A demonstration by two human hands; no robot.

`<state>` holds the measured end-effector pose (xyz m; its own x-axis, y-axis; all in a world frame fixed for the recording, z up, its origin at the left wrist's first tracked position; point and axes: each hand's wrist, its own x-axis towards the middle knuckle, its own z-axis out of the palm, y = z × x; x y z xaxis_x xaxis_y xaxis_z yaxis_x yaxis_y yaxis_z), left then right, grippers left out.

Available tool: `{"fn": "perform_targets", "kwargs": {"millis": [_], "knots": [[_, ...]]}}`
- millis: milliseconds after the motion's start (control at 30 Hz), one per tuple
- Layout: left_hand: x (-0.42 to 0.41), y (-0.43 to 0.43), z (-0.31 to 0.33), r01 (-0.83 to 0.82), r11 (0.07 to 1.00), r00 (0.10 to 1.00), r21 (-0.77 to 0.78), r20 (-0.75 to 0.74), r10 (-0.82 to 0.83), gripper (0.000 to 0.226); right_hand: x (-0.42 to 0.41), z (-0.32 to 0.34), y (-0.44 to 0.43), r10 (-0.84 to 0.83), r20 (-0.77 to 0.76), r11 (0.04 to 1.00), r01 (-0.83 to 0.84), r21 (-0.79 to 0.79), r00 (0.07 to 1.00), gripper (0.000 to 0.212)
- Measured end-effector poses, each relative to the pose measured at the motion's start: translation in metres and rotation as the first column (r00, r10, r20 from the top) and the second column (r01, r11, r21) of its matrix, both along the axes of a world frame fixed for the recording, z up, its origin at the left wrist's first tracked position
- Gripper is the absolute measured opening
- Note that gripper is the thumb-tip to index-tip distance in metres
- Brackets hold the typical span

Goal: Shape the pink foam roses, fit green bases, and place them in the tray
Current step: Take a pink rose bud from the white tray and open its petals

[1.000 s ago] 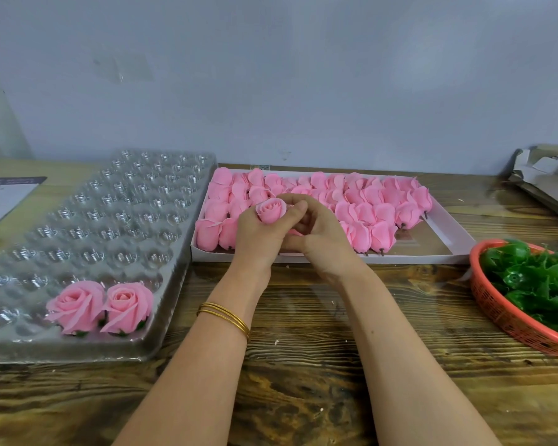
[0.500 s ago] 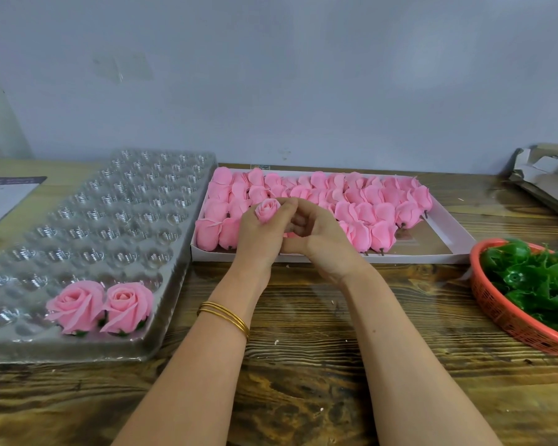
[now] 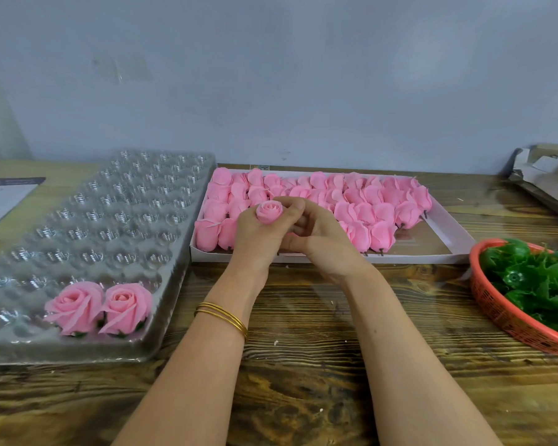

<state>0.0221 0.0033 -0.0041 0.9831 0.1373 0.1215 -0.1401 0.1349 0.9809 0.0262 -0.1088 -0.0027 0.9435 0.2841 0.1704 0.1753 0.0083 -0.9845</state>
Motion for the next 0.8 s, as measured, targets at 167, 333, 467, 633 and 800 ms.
{"fn": "perform_targets", "kwargs": {"millis": [167,333,467,633,800], "knots": [[0.0009,-0.0010,0.0002,-0.015,1.000,1.000,0.002,-0.014,0.015,0.013,0.0006,-0.0002,0.0005,0.028,0.000,0.999,-0.028,-0.044,1.000,0.053],[0.0023,-0.0025,-0.0012,0.009,0.998,0.999,-0.057,-0.031,-0.010,0.016,-0.0027,0.0026,0.0039,-0.029,0.045,0.998,0.032,-0.060,0.999,0.055],[0.0033,-0.0035,-0.0013,0.009,0.998,0.998,-0.057,-0.058,-0.012,0.016,-0.0042,0.0020,0.0062,-0.065,0.095,0.993,0.073,-0.091,0.993,0.052],[0.0007,-0.0020,-0.0002,0.027,1.000,0.999,-0.015,-0.019,-0.028,0.013,-0.0020,-0.0002,0.0026,-0.067,0.067,0.994,0.072,-0.079,0.995,0.060],[-0.0001,-0.0001,-0.0013,0.036,0.999,0.999,0.040,0.002,-0.036,0.016,-0.0017,0.0004,0.0000,-0.034,0.036,0.998,0.036,-0.054,0.999,0.060]]}}
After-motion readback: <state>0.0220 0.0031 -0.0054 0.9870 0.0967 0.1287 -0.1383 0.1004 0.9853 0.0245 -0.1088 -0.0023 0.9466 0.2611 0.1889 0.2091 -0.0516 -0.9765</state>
